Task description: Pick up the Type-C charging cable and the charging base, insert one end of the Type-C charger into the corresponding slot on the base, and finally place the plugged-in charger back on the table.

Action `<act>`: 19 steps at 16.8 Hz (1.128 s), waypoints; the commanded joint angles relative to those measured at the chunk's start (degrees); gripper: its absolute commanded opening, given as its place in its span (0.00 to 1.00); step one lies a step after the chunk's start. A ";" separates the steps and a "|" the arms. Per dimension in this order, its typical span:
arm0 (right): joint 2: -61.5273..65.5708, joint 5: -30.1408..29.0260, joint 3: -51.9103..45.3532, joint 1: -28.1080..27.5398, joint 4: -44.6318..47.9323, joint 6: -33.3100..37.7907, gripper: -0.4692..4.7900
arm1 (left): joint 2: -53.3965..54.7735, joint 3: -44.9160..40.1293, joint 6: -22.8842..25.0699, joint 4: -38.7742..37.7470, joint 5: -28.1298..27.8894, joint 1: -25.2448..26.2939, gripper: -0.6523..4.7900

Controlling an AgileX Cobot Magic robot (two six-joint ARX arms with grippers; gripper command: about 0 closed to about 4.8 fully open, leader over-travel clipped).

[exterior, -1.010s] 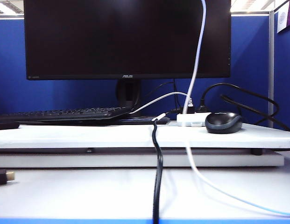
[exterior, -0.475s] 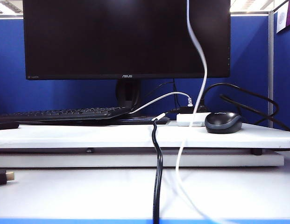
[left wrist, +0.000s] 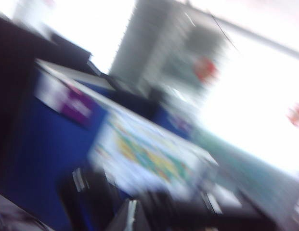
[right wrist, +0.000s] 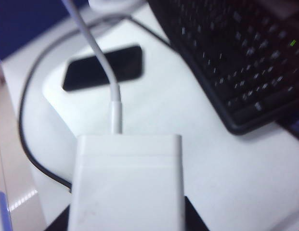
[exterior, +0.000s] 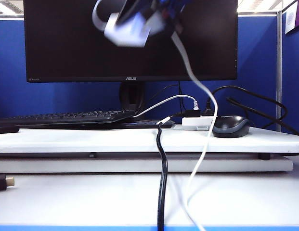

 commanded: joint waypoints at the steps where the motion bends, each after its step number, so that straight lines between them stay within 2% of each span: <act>1: 3.85 3.69 0.33 2.54 -0.59 -3.48 0.08 | -1.40 0.24 1.75 -0.31 -8.66 0.76 0.11; 6: 9.14 9.44 0.33 6.69 -1.38 -5.49 0.08 | -2.93 0.87 4.42 -3.74 -16.26 0.79 0.11; 7: 10.21 10.16 0.33 6.99 -1.01 -5.44 0.08 | -2.95 1.99 5.90 -7.13 -17.27 0.81 0.11; 10: 13.53 10.60 0.35 7.50 3.52 -5.38 0.08 | -2.95 9.09 16.06 -28.02 -25.07 0.79 0.11; 13: 14.99 11.72 0.50 7.48 7.19 -5.40 0.08 | -2.95 12.92 21.11 -38.73 -31.04 0.79 0.11; 19: 20.65 14.82 1.46 7.50 8.11 -5.40 0.08 | -2.97 13.90 22.36 -41.83 -31.87 0.70 0.11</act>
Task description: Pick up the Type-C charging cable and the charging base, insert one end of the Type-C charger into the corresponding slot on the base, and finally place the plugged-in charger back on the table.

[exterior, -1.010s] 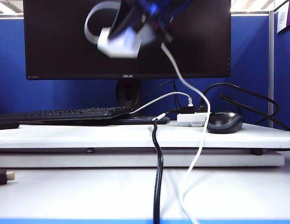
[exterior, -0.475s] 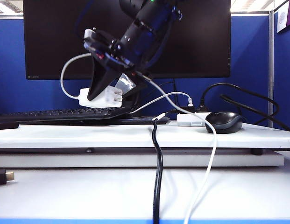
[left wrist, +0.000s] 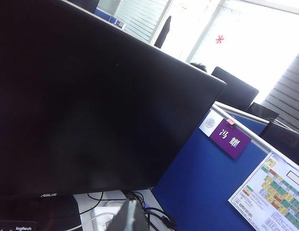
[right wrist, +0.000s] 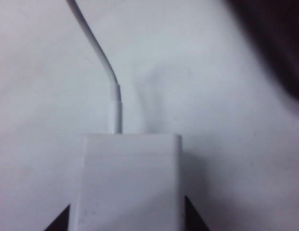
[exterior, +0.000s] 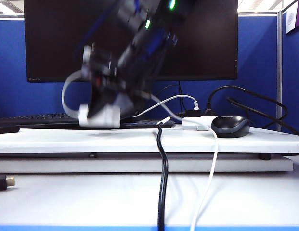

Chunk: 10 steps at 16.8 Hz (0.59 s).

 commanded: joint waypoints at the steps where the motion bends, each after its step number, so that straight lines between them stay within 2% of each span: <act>1: 1.01 2.16 0.42 0.13 1.86 -0.13 0.08 | -0.20 0.26 0.44 -1.44 -0.09 -0.09 0.11; 4: 1.11 3.37 0.42 0.07 1.49 -0.20 0.08 | -0.17 0.26 0.46 -2.56 -0.17 -0.09 0.11; 5: 1.09 3.37 0.42 0.11 1.20 -0.28 0.17 | -0.17 0.26 0.46 -2.49 -0.17 -0.09 0.11; 6: 0.94 3.37 0.42 0.11 1.05 -0.39 0.57 | -0.17 0.26 0.48 -2.49 -0.20 -0.09 0.11; 7: 0.52 3.37 0.44 0.09 0.83 -0.37 0.75 | -0.17 0.26 0.48 -2.49 -0.17 -0.09 0.11; 10: -2.10 3.37 0.44 0.13 0.79 -0.39 0.75 | -0.17 0.26 1.53 -2.69 -0.20 -0.09 0.11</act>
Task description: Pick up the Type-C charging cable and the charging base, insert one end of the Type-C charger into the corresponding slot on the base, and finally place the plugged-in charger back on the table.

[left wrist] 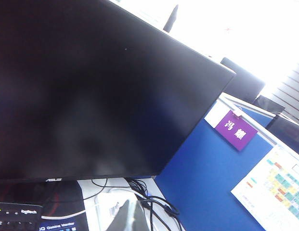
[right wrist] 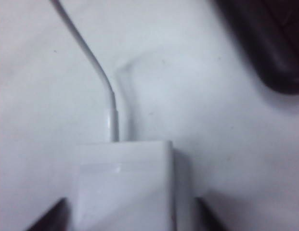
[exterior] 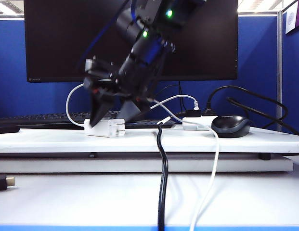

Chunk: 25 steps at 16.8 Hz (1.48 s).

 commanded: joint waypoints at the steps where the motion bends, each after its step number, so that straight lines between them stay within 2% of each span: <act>1: -3.93 0.04 0.37 0.20 0.37 0.02 0.75 | -0.17 0.26 1.25 0.24 -0.17 -0.04 0.11; 4: -9.38 -0.02 0.37 0.22 -3.89 0.02 0.75 | -0.20 0.26 1.66 0.26 -0.39 -0.04 0.11; 7: -13.86 -0.50 0.37 0.20 -5.64 0.02 0.63 | -0.20 0.26 2.97 -0.39 -1.64 -0.04 0.11; 8: -15.32 -2.73 0.37 0.20 -4.83 0.02 0.39 | -0.20 0.26 2.97 -0.39 -1.66 -0.04 0.11; 9: -16.83 -4.50 0.37 0.20 -4.63 0.02 0.07 | -0.20 0.26 3.06 -0.70 -1.64 -0.04 0.11; 11: -19.89 -6.97 0.37 0.20 -3.06 0.04 0.09 | -0.31 0.26 4.94 -2.29 -1.64 -0.04 0.11; 14: -26.88 -6.05 0.37 0.17 -0.96 0.55 0.09 | -2.32 0.26 10.47 -6.01 -6.95 -0.04 0.11; 16: -33.44 -2.19 0.37 0.13 -1.33 0.66 0.09 | -5.20 0.26 14.93 -8.79 -15.15 -0.04 0.11; 18: -42.40 -1.62 0.37 0.17 -2.95 0.68 0.09 | -10.08 0.26 18.08 -12.44 -23.19 -0.07 0.11; 19: -48.24 -1.18 0.31 0.20 -4.79 0.68 0.09 | -13.22 0.26 19.52 -14.10 -25.46 -0.07 0.11; 21: -56.59 2.71 0.22 0.20 -9.68 0.09 0.09 | -19.85 0.24 19.87 -18.86 -29.64 -0.07 0.11; 23: -64.72 6.36 -2.21 -0.20 -18.12 -4.11 0.09 | -28.48 0.02 19.50 -27.69 -32.04 -0.04 0.11; 24: -68.67 7.96 -5.99 -0.20 -18.80 -4.11 0.09 | -31.89 -0.07 19.50 -32.63 -33.83 -0.04 0.11; 25: -74.69 8.63 -12.98 -0.17 -15.72 -3.67 0.09 | -36.13 -0.63 19.34 -37.99 -34.03 -0.02 0.11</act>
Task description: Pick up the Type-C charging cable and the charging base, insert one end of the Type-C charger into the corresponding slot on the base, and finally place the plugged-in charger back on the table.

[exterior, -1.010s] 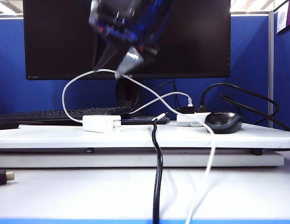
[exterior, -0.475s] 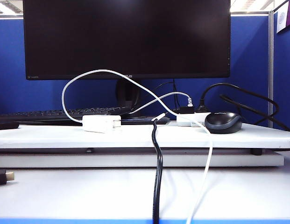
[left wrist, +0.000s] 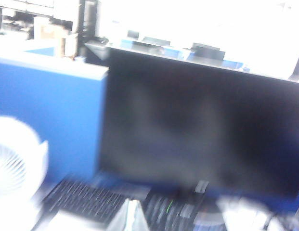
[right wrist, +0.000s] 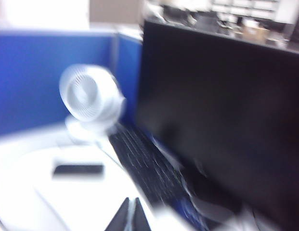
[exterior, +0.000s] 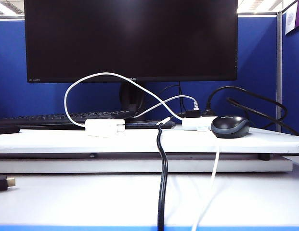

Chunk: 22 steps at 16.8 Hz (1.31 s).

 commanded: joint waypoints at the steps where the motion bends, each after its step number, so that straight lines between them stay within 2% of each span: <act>1: -12.68 2.99 -16.55 -0.04 5.42 1.86 0.09 | -9.57 -1.73 -0.02 -14.12 -2.27 0.07 0.11; 3: -22.93 3.50 -32.22 -0.04 17.22 4.07 0.09 | -15.78 -5.35 0.00 -15.98 -2.25 0.09 0.11; 4: -31.47 7.26 -45.64 -0.04 23.28 4.59 0.09 | -21.11 -11.21 -0.07 -15.96 -1.84 0.09 0.11; 6: -38.56 8.72 -57.11 -0.04 23.58 9.90 0.09 | -24.83 -18.69 -1.38 -15.04 -1.49 0.09 0.11; 9: -46.49 22.05 -70.82 -0.04 23.47 13.33 0.09 | -26.84 -31.67 -3.02 -5.55 5.44 0.09 0.11; 12: -50.29 28.65 -79.25 -0.04 22.80 13.29 0.09 | -26.80 -42.64 -2.73 7.54 8.55 0.07 0.11; 17: -50.58 28.48 -85.53 0.07 22.58 13.27 0.09 | -26.40 -58.42 -2.93 17.97 9.03 -0.07 0.11; 22: -50.58 28.50 -86.09 0.07 19.87 13.25 0.09 | -26.40 -71.23 -4.15 31.95 8.31 -0.07 0.11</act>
